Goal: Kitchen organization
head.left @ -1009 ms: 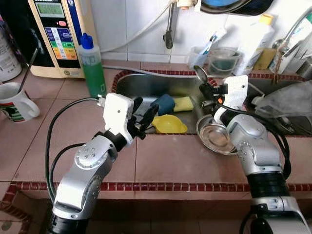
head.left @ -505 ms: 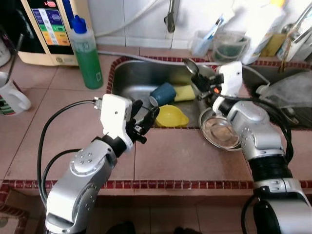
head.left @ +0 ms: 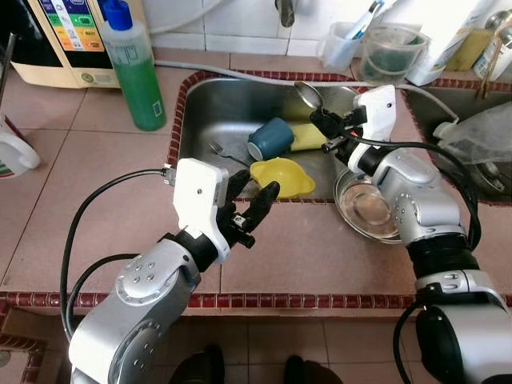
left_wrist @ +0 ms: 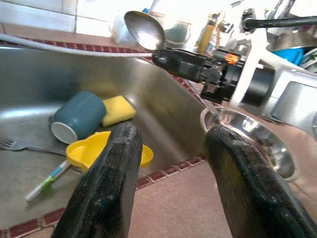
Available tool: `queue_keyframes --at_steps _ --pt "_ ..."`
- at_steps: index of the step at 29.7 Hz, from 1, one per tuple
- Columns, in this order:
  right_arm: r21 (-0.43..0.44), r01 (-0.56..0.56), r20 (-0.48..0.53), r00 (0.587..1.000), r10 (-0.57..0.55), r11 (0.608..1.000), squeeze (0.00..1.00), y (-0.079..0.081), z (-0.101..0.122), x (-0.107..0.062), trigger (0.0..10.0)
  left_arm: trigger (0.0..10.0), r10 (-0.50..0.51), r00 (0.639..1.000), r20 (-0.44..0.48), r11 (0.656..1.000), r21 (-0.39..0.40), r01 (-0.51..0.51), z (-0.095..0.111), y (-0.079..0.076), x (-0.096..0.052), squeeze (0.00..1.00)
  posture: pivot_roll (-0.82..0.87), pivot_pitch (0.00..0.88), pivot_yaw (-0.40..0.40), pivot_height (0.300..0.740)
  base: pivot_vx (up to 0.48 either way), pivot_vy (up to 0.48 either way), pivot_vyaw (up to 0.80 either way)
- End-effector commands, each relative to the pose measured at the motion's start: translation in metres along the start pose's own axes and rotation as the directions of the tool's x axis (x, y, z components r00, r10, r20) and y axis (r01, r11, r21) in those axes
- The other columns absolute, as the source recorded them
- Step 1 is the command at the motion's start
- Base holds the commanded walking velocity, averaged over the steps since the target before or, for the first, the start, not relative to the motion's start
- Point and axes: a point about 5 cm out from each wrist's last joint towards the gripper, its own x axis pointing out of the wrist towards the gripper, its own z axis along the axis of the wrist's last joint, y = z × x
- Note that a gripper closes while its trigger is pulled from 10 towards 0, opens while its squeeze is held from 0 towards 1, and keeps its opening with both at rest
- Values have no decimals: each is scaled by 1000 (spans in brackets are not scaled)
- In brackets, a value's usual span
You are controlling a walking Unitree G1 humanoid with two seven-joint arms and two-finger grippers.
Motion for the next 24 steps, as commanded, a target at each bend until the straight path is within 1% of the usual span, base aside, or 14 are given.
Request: queue_keyframes --at_steps 1,6,13,17,21,24 --pt "-2 0 24 1000 0 1000 0 -6 7 -1 10000 10000 -17 1000 -3 1000 -1 17 1 -6 -3 0 31 282 -61 740 0 0 0" --pt "6 -34 40 999 34 999 0 -8 11 0 10000 10000 -32 999 9 999 -16 32 6 -10 -5 0 36 288 -66 740 0 0 0" --pt "0 -41 50 998 41 999 0 -13 16 1 10000 10000 -49 999 10 998 -30 49 8 -14 -8 0 39 290 -66 740 0 0 0" --pt "23 -70 83 994 68 997 0 -14 20 3 10000 10000 -75 997 21 996 -38 76 12 -18 -10 0 44 296 -66 740 0 0 0" --pt "30 -71 90 994 68 997 0 -14 22 6 10000 10000 -72 997 32 996 -40 73 15 -16 -10 0 44 298 -66 740 0 0 0" --pt "36 -115 96 989 111 993 0 -9 22 9 10000 10000 -37 998 42 999 -30 39 19 -8 -10 0 49 301 -69 740 0 0 0"
